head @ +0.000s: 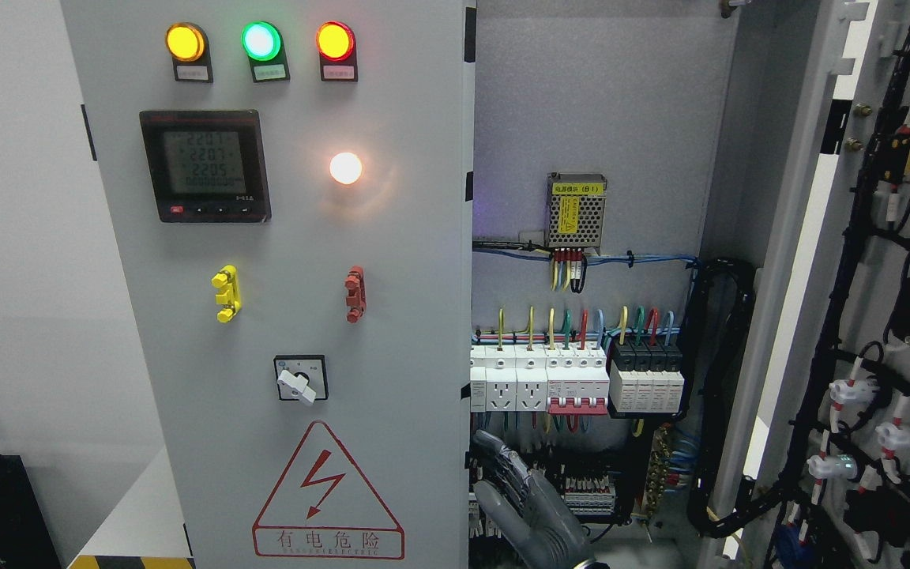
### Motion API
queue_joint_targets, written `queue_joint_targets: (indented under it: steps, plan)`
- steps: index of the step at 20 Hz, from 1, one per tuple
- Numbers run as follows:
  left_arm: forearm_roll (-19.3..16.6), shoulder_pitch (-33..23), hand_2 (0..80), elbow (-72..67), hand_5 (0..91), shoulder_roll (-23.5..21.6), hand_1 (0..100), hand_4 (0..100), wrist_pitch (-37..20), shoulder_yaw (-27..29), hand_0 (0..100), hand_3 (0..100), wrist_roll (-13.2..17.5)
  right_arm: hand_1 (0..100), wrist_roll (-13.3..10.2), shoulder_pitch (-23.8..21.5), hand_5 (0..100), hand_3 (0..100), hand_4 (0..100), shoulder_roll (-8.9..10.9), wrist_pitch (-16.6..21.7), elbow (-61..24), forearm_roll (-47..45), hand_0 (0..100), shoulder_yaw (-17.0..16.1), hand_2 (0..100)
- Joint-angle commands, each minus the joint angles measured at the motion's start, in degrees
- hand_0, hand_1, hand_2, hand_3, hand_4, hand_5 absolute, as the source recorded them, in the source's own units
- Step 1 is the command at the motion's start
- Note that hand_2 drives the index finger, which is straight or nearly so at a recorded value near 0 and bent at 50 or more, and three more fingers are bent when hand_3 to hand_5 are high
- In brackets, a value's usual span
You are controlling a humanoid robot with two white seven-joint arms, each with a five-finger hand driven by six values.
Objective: Open door with both hands
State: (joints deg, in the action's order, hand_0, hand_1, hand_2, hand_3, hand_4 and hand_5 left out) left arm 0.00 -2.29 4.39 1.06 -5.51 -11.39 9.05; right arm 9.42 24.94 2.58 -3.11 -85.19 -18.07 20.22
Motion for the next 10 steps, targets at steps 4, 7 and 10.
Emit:
queue_joint_targets:
  steps: [4, 7, 10]
  plan:
    - [0.9, 0.0, 0.0, 0.0, 0.0, 1.0, 39, 0, 0.0, 0.1, 12, 0, 0.0, 39, 0.2, 1.8, 0, 0, 0, 0.32, -1.0, 2.6, -2.1, 12, 0.4, 0]
    - [0.9, 0.0, 0.0, 0.0, 0.0, 0.9, 39, 0, 0.0, 0.1, 12, 0, 0.0, 39, 0.2, 2.6, 0, 0, 0, 0.32, -1.0, 3.5, -2.1, 12, 0.3, 0]
    - [0.9, 0.0, 0.0, 0.0, 0.0, 0.9, 39, 0, 0.0, 0.0, 12, 0, 0.0, 39, 1.6, 3.1, 0, 0, 0, 0.41, -1.0, 4.0, -2.1, 12, 0.3, 0]
